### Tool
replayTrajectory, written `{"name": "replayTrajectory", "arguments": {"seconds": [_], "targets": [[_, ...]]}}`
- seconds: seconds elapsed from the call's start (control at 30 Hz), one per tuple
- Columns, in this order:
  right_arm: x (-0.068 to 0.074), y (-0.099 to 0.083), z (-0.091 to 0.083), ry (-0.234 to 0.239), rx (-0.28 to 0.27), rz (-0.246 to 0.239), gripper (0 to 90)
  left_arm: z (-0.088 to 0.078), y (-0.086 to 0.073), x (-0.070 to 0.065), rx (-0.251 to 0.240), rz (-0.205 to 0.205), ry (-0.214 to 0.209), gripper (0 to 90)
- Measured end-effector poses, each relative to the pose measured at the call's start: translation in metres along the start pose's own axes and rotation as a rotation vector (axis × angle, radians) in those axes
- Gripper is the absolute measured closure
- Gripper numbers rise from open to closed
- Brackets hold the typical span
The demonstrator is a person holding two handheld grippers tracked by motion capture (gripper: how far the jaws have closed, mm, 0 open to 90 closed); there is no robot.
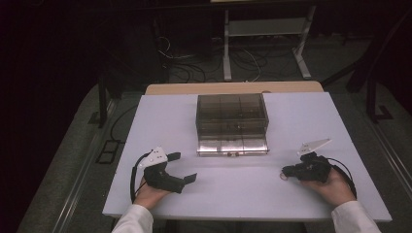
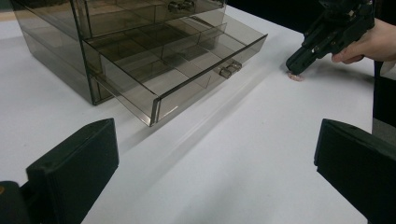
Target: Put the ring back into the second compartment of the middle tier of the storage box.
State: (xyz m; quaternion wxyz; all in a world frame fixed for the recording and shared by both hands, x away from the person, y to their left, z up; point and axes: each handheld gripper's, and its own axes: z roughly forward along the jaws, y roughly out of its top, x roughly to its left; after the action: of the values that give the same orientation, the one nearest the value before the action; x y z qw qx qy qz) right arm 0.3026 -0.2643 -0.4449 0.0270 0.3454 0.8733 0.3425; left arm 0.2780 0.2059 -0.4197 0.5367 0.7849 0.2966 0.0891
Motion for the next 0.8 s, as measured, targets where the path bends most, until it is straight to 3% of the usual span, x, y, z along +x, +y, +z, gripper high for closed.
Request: {"name": "replayTrajectory", "arguments": {"seconds": [0.27, 0.67, 0.8], "targets": [[0.0027, 0.0004, 0.0006, -0.02, 0.008, -0.017, 85.5, 0.0004, 0.0001, 0.0, 0.001, 0.001, -0.002, 0.0], [0.0023, 0.0011, -0.0009, -0.027, 0.01, 0.014, 85.7, -0.0001, 0.0003, 0.0003, -0.004, 0.0, -0.003, 0.0], [0.0002, 0.0009, -0.0057, -0.018, -0.019, 0.026, 85.6, -0.0003, 0.0002, 0.0005, -0.004, -0.002, -0.002, 0.0]]}}
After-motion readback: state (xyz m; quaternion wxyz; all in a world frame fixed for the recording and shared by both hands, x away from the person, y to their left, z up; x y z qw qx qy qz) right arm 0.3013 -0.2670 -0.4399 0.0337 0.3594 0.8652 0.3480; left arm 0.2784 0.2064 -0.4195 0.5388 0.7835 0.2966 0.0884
